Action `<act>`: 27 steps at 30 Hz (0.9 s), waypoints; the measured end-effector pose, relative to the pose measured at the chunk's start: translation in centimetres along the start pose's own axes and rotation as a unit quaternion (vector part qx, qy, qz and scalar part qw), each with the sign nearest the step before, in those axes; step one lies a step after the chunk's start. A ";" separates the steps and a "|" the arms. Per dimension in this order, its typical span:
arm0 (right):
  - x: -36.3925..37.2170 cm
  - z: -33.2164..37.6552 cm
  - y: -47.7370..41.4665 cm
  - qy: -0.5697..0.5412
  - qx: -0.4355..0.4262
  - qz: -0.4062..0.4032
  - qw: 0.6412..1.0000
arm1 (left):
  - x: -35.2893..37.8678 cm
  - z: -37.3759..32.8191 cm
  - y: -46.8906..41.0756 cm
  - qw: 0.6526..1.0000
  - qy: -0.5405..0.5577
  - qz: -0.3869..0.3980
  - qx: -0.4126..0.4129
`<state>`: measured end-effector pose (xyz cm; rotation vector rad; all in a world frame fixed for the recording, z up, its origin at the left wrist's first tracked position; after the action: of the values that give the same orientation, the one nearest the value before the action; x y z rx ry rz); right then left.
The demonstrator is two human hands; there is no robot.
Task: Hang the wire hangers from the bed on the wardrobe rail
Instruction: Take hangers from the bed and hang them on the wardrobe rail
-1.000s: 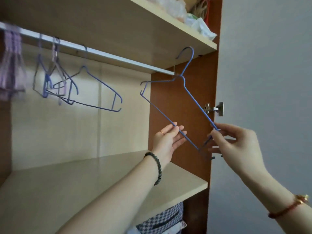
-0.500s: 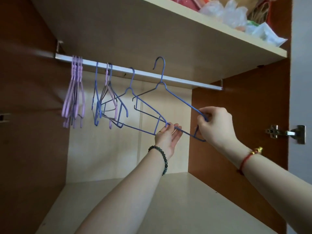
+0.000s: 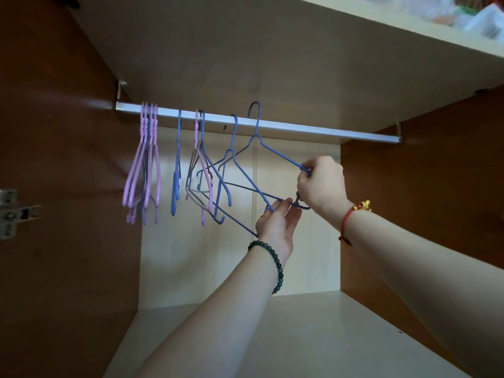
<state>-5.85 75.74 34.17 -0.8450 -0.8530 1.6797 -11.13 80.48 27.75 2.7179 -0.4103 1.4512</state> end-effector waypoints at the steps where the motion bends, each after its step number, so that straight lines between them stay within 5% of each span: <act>1: 0.3 0.0 0.0 -0.001 0.000 0.011 1.000 | -0.3 -0.2 -0.1 1.000 -0.003 -0.005 -0.001; 11: 2.6 1.3 1.8 -0.112 0.035 0.135 0.984 | -2.7 -2.6 0.4 0.998 0.021 -0.067 0.003; 27: 8.6 9.5 6.4 -0.240 0.017 0.198 0.950 | -8.4 -10.1 1.7 0.977 0.143 -0.133 0.090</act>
<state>-18.86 81.36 32.38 -0.6139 -1.0190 2.3058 -24.21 82.19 26.36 2.5036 0.0999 1.8326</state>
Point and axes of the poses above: each hand's wrist, its own y-axis away from the middle knuckle, its own x-axis out of the palm, z = x × y, the point moved 1 cm from there along -y, towards the middle knuckle, and after that the axes turned 12 degrees about -z, right-handed, at the moved point
